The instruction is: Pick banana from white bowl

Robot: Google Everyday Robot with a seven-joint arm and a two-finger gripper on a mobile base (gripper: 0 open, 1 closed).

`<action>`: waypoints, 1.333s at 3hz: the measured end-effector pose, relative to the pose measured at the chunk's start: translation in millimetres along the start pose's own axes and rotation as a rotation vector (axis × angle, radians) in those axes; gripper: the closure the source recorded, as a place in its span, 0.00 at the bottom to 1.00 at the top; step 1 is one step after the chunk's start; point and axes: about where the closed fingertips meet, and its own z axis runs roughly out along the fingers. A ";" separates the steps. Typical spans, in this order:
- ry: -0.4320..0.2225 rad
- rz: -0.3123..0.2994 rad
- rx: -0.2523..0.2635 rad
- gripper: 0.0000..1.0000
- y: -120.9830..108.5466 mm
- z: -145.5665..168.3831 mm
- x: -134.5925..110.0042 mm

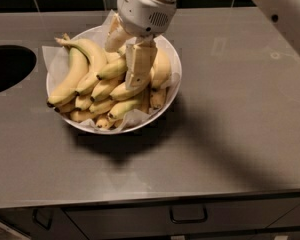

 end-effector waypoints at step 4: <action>-0.002 -0.018 -0.026 0.48 -8.9 12.3 -1.9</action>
Offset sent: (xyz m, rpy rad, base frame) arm 0.0044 0.0021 -0.0094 -0.0234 0.0329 0.0295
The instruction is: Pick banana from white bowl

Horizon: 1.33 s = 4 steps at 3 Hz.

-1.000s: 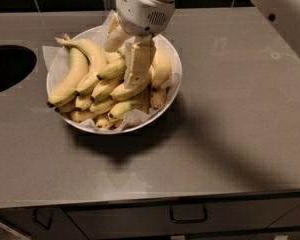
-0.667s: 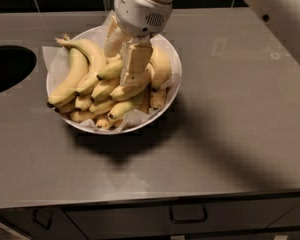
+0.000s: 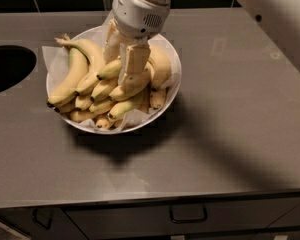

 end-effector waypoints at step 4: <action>0.004 -0.023 -0.007 0.99 -5.5 1.8 -8.6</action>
Offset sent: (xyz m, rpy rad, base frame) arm -0.0058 0.0019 -0.0039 -0.0415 0.0330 0.0361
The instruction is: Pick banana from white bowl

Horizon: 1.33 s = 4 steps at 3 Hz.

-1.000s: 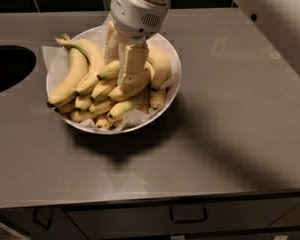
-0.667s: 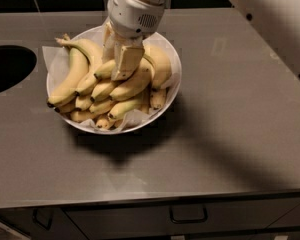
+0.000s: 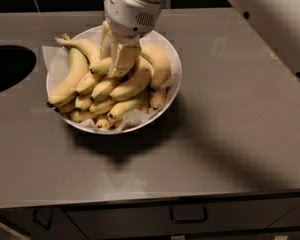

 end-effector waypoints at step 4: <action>0.111 -0.116 0.261 1.00 4.2 -86.6 -74.2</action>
Offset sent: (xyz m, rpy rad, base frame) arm -0.0275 0.0087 0.0803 0.0166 -0.2074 -0.0094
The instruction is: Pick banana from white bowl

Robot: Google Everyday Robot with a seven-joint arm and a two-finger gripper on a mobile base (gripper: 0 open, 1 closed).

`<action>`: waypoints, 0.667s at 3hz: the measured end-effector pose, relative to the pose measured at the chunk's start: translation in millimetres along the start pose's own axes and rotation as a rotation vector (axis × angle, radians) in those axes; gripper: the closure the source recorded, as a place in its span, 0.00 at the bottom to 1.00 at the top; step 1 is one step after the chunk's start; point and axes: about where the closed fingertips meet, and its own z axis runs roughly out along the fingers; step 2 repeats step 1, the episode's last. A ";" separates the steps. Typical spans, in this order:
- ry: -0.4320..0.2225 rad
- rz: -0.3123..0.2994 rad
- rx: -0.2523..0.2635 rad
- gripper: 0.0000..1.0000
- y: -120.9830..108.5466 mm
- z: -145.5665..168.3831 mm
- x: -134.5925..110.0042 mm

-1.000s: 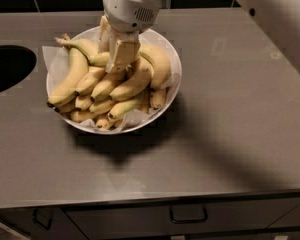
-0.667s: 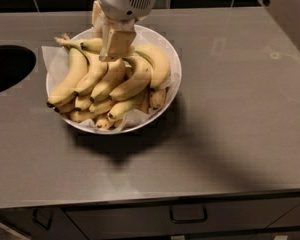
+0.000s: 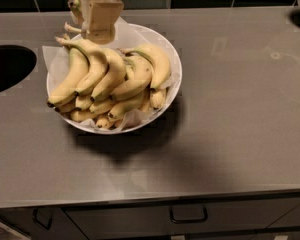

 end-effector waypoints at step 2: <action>0.002 -0.002 0.008 1.00 -0.2 -3.3 -1.2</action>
Offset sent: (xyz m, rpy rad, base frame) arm 0.0000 0.0000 0.0000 0.0000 0.0000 0.0000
